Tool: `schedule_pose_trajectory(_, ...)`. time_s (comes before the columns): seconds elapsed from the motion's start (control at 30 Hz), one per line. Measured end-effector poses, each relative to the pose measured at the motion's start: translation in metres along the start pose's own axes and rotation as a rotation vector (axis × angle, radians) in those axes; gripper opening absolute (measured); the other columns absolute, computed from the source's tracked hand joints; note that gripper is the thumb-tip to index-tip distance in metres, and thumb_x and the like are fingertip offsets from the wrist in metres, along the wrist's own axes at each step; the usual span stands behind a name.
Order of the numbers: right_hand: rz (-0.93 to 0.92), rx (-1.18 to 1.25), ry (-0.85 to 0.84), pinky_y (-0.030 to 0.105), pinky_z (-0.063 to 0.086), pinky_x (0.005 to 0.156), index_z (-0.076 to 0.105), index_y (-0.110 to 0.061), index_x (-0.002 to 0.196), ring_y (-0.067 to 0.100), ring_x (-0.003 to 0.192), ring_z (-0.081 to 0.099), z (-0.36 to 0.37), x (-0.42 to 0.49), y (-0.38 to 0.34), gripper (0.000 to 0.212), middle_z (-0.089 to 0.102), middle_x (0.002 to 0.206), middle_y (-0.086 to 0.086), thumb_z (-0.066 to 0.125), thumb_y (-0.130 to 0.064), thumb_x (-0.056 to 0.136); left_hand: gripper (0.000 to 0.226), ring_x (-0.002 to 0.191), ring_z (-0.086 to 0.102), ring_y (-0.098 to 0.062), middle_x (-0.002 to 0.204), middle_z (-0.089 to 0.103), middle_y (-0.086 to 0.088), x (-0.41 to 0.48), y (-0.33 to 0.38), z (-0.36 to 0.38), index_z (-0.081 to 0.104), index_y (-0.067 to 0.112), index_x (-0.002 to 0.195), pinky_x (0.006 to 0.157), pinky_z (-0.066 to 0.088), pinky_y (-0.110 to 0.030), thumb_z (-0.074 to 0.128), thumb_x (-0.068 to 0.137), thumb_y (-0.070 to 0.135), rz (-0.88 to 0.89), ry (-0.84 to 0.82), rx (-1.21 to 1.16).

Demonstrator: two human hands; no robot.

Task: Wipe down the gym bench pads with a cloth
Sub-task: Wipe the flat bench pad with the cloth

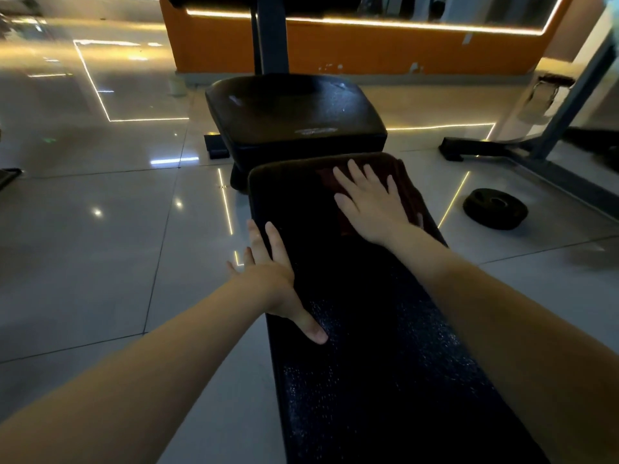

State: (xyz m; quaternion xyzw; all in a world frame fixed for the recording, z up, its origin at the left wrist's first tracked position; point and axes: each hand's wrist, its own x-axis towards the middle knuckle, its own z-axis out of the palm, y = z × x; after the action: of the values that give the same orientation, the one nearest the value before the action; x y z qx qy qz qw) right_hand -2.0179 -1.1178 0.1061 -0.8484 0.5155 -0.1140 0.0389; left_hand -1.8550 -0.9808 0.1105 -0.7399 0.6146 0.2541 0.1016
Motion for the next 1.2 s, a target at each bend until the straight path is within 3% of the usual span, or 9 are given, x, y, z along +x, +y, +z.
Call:
schedule_pose_trajectory(0.17, -0.049, -0.033, 0.057, 0.041, -0.009, 0.117, 0.007, -0.037, 0.153, 0.012, 0.148, -0.008, 0.013, -0.066, 0.017, 0.055, -0.003, 0.162, -0.010, 0.015, -0.050, 0.101, 0.171, 0.142, -0.023, -0.042, 0.132, -0.058, -0.020, 0.004, 0.000, 0.002, -0.057, 0.011, 0.115, 0.118, -0.003, -0.056, 0.087, 0.040, 0.065, 0.015, -0.013, -0.007)
schedule_pose_trajectory(0.33, 0.032, -0.029, 0.069, 0.049, -0.006, 0.116, 0.011, -0.038, 0.153, 0.016, 0.149, -0.004, 0.002, 0.009, 0.029, 0.051, 0.001, 0.162, -0.008, 0.019, -0.047, 0.103, 0.173, 0.141, -0.022, -0.045, 0.130, -0.059, -0.021, 0.008, 0.002, 0.000, -0.057, 0.011, 0.117, 0.119, 0.005, -0.054, 0.087, 0.037, 0.066, -0.014, -0.030, -0.010)
schedule_pose_trajectory(0.43, 0.143, -0.001, 0.030, 0.053, -0.005, 0.115, 0.010, -0.038, 0.153, 0.019, 0.149, -0.005, -0.006, 0.056, 0.032, 0.052, -0.001, 0.163, -0.007, 0.017, -0.048, 0.103, 0.174, 0.142, -0.020, -0.047, 0.130, -0.059, -0.022, 0.008, 0.001, 0.000, -0.056, 0.011, 0.119, 0.119, 0.005, -0.054, 0.086, 0.036, 0.067, -0.018, -0.031, 0.007)
schedule_pose_trajectory(0.53, 0.143, 0.039, -0.029, 0.056, -0.004, 0.115, 0.009, -0.037, 0.153, 0.021, 0.149, -0.006, -0.012, 0.063, 0.033, 0.051, -0.002, 0.163, -0.006, 0.017, -0.047, 0.103, 0.172, 0.142, -0.021, -0.045, 0.129, -0.060, -0.021, 0.005, 0.000, 0.000, -0.057, 0.013, 0.115, 0.119, 0.001, -0.054, 0.085, 0.037, 0.068, -0.008, -0.030, 0.005)
schedule_pose_trajectory(0.7, 0.034, -0.018, -0.008, 0.050, 0.001, 0.117, 0.007, -0.039, 0.153, 0.017, 0.149, -0.007, -0.005, -0.021, 0.045, 0.052, -0.004, 0.162, -0.011, 0.019, -0.048, 0.103, 0.165, 0.144, -0.016, -0.044, 0.130, -0.058, -0.023, 0.002, 0.002, -0.001, -0.056, 0.013, 0.108, 0.118, 0.005, -0.053, 0.085, 0.041, 0.067, -0.013, -0.033, 0.002)
schedule_pose_trajectory(0.87, -0.004, -0.036, 0.009, 0.041, 0.001, 0.118, -0.006, -0.046, 0.145, 0.005, 0.143, -0.018, 0.010, -0.107, 0.058, 0.064, -0.014, 0.153, -0.023, 0.002, -0.064, 0.084, 0.170, 0.143, -0.009, -0.048, 0.128, -0.060, -0.024, 0.006, 0.003, 0.000, -0.055, 0.010, 0.119, 0.118, 0.012, -0.052, 0.084, 0.039, 0.067, -0.007, -0.038, 0.019)
schedule_pose_trajectory(1.03, -0.003, -0.025, 0.023, 0.050, 0.008, 0.119, 0.004, -0.040, 0.152, 0.020, 0.149, -0.008, 0.000, -0.034, 0.062, 0.056, -0.005, 0.161, -0.011, 0.018, -0.054, 0.100, 0.171, 0.144, -0.013, -0.046, 0.122, -0.063, -0.025, 0.004, 0.005, -0.002, -0.057, 0.009, 0.110, 0.119, 0.014, -0.051, 0.072, 0.016, 0.071, 0.007, -0.083, 0.027)
schedule_pose_trajectory(1.1, 0.052, -0.015, 0.042, 0.052, 0.011, 0.118, 0.009, -0.037, 0.153, 0.024, 0.149, -0.003, -0.002, 0.010, 0.066, 0.055, 0.000, 0.163, -0.008, 0.022, -0.050, 0.102, 0.168, 0.143, -0.016, -0.046, 0.124, -0.061, -0.026, 0.005, 0.005, -0.003, -0.056, 0.009, 0.107, 0.119, 0.013, -0.051, 0.075, 0.023, 0.072, 0.001, -0.077, 0.042)
schedule_pose_trajectory(1.2, 0.125, 0.001, -0.016, 0.055, 0.009, 0.118, 0.007, -0.036, 0.153, 0.025, 0.149, -0.005, -0.007, 0.056, 0.060, 0.063, -0.002, 0.162, -0.008, 0.013, -0.060, 0.095, 0.168, 0.143, -0.014, -0.048, 0.127, -0.058, -0.029, 0.006, 0.008, -0.005, -0.055, 0.008, 0.108, 0.119, 0.015, -0.051, 0.077, 0.027, 0.072, -0.049, -0.056, 0.069)
